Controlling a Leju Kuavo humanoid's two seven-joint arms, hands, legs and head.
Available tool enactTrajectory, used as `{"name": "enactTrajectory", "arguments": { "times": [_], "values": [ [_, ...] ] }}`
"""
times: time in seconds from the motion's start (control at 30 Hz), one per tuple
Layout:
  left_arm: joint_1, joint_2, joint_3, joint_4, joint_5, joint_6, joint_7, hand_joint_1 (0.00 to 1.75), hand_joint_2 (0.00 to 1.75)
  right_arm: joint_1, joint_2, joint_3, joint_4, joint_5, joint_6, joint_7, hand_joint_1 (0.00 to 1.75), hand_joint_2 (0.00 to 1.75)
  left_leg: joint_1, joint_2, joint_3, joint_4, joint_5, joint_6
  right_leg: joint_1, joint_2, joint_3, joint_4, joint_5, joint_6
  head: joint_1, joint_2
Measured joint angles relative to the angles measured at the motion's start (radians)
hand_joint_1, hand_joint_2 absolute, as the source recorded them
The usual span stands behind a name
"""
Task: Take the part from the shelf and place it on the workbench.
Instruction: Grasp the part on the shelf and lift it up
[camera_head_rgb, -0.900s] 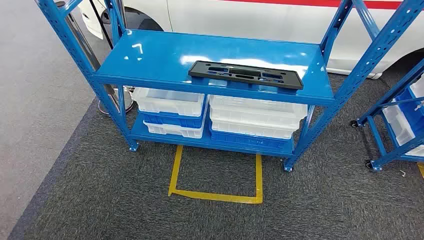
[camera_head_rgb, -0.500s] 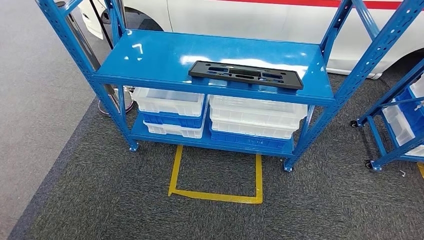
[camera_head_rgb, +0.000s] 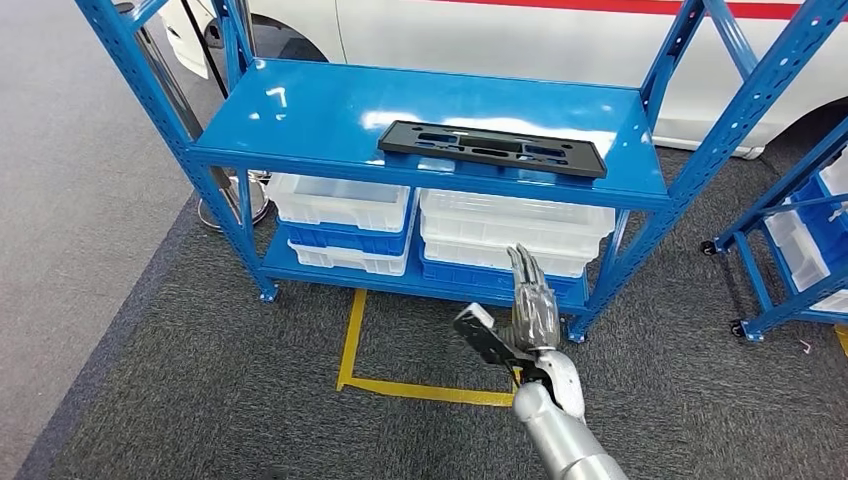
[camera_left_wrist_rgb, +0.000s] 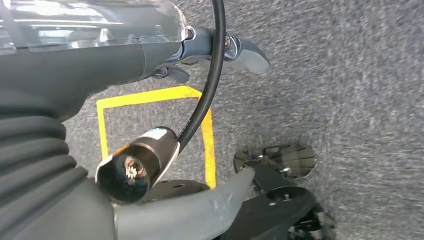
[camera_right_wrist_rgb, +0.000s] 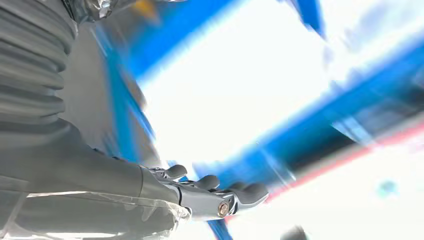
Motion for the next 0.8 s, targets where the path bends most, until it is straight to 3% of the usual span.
{"name": "enactTrajectory", "arguments": {
  "times": [0.2,0.6,0.8],
  "values": [
    [0.008,-0.004,-0.008,0.006,-0.019,-0.005,0.035,0.00,0.00,0.053,-0.007,0.162,-0.204,0.290,-0.057,0.063,0.00,1.75,0.000,-0.001,-0.004,0.000,-0.001,0.000,0.000,0.000,-0.003,0.000,0.000,0.000,0.000,0.000],
    [0.008,-0.004,-0.017,0.008,-0.016,0.001,0.031,0.00,0.00,0.084,-0.019,0.243,-0.307,0.377,-0.057,0.077,0.00,1.75,0.000,-0.001,-0.005,0.001,-0.001,0.000,0.000,0.000,-0.004,0.000,0.001,0.001,0.000,0.000],
    [-0.004,-0.002,-0.018,0.008,-0.035,-0.015,0.021,0.00,0.00,0.061,-0.042,0.331,-0.293,0.420,-0.035,0.146,0.00,1.75,0.000,-0.001,-0.006,0.001,-0.001,0.000,0.000,0.000,-0.004,0.000,0.001,0.001,0.000,0.000]
  ]
}}
